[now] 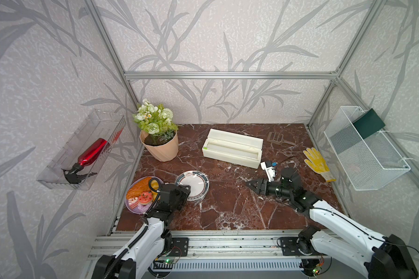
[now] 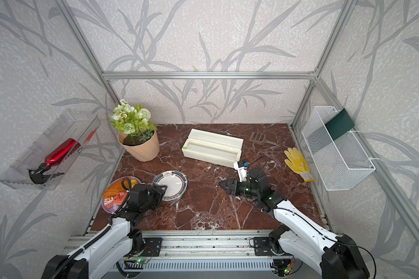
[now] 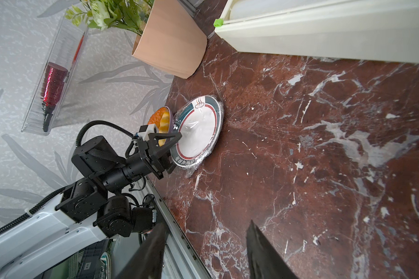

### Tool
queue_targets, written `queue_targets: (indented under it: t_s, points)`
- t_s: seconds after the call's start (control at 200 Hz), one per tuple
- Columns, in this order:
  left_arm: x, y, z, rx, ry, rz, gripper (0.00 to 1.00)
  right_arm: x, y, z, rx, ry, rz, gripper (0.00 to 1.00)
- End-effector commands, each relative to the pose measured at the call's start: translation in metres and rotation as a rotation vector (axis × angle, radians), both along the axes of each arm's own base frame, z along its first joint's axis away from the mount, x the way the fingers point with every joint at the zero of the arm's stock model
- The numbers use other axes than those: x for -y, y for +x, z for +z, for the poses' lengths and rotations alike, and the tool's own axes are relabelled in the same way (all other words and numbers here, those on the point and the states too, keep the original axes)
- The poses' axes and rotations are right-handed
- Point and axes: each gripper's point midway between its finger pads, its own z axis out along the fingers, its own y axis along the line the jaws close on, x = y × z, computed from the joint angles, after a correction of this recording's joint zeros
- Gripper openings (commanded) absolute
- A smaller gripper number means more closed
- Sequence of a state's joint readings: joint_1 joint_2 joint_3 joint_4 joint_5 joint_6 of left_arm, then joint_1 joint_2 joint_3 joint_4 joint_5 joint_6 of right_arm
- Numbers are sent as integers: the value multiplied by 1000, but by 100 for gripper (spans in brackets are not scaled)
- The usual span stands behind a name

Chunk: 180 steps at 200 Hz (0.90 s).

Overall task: Wrap the plate with plastic wrap
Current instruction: Place the plate at the center of the board.

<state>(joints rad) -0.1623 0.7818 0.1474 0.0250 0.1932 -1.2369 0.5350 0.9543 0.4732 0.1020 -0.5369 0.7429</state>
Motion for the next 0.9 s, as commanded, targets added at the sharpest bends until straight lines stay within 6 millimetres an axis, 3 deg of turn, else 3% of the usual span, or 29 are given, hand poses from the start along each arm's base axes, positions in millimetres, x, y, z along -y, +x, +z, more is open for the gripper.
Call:
queue_targets:
  t_s: [0.0,0.08,0.175,0.31,0.425,0.53,0.63,0.745,0.895]
  points:
    - [-17,-14,14,-43,94,30,65,4,0,4,36,-12,-9,55]
    - [-28,-28,22,-86,157,48,70,6,1,2,36,-29,-19,55]
    - [-30,-41,14,-192,182,37,71,10,2,-2,34,-51,-35,55]
    - [-28,-51,10,-236,183,6,71,10,3,-5,22,-62,-39,55]
    - [-31,-55,20,-228,218,-11,71,10,3,-3,20,-66,-35,55]
    - [-13,-49,28,-191,180,-115,69,11,2,-2,23,-75,-36,55]
    - [18,-47,29,-172,135,-266,55,9,1,-2,16,-70,-23,55]
    - [46,-53,24,-188,272,-455,27,7,0,-4,4,-65,-11,52]
    - [69,-57,-2,-278,374,-590,6,5,-1,-3,5,-52,-12,51]
